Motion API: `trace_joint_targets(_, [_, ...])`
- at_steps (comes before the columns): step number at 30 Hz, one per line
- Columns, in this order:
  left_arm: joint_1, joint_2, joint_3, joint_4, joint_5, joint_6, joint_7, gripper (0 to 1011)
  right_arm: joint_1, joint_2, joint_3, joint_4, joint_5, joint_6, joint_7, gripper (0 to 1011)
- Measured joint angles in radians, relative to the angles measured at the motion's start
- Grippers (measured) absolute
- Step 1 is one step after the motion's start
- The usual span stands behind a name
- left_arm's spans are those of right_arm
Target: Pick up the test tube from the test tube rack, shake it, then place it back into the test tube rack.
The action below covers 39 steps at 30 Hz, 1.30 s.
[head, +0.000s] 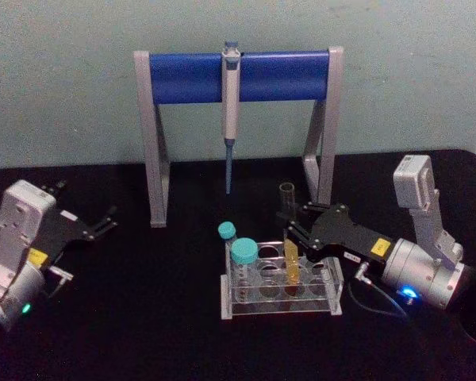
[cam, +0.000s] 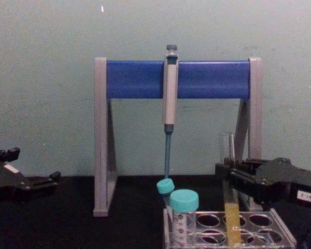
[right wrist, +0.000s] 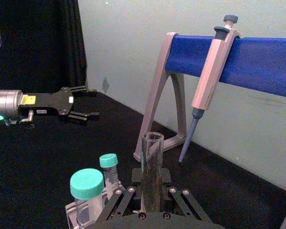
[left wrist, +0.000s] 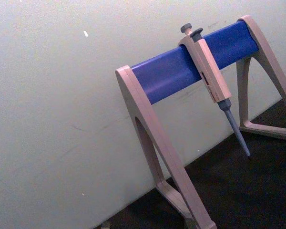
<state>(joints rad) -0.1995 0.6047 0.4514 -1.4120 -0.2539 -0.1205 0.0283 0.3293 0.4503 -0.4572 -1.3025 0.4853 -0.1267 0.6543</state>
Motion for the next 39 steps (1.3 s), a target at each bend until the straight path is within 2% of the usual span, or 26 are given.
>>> trace_joint_targets(5, [0.000,0.000,0.000,0.000,0.000,0.000,0.000,1001,0.000,0.000,0.000,0.000,0.001,0.000,0.000,320])
trace_joint_targets(9, [0.000,0.000,0.000,0.000,0.000,0.000,0.000,1001,-0.001,0.000,0.000,0.000,0.001,0.000,0.000,462])
trace_joint_targets(10, [0.000,0.000,0.000,0.000,0.000,0.000,0.000,1001,-0.001,0.000,0.000,0.000,0.001,0.000,0.000,523])
trace_joint_targets(11, [0.000,0.000,0.000,0.000,0.000,0.000,0.000,1001,-0.001,0.000,0.000,0.000,0.001,0.000,0.000,523])
trace_joint_targets(13, [0.000,0.000,0.000,0.000,0.000,0.000,0.000,1001,-0.001,0.000,0.000,0.000,0.001,0.000,0.000,582])
trace_joint_targets(14, [0.000,0.000,0.000,0.000,0.000,0.000,0.000,1001,-0.001,0.000,0.000,0.000,0.002,0.000,0.000,643])
trace_joint_targets(17, [0.000,0.000,0.000,0.000,0.000,0.000,0.000,1001,-0.001,0.000,0.000,0.000,0.002,0.000,0.000,703])
trace_joint_targets(18, [0.000,0.000,0.000,0.000,0.000,0.000,0.000,1001,-0.001,0.000,0.000,0.000,0.002,0.000,0.000,761])
trace_joint_targets(21, [0.000,0.000,0.000,0.000,0.000,0.000,0.000,1001,-0.001,0.000,0.000,0.000,0.002,0.000,0.000,816])
trace_joint_targets(24, [0.000,0.000,0.000,0.000,0.000,0.000,0.000,1001,-0.001,0.000,0.000,0.000,0.002,0.000,0.000,934])
trace_joint_targets(28, [0.000,0.000,0.000,0.000,0.000,0.000,0.000,1001,-0.001,0.000,0.000,0.000,0.002,0.000,0.000,1000])
trace_joint_targets(39, [0.000,0.000,0.000,0.000,0.000,0.000,0.000,1001,-0.001,0.000,0.000,0.000,0.002,0.000,0.000,1000])
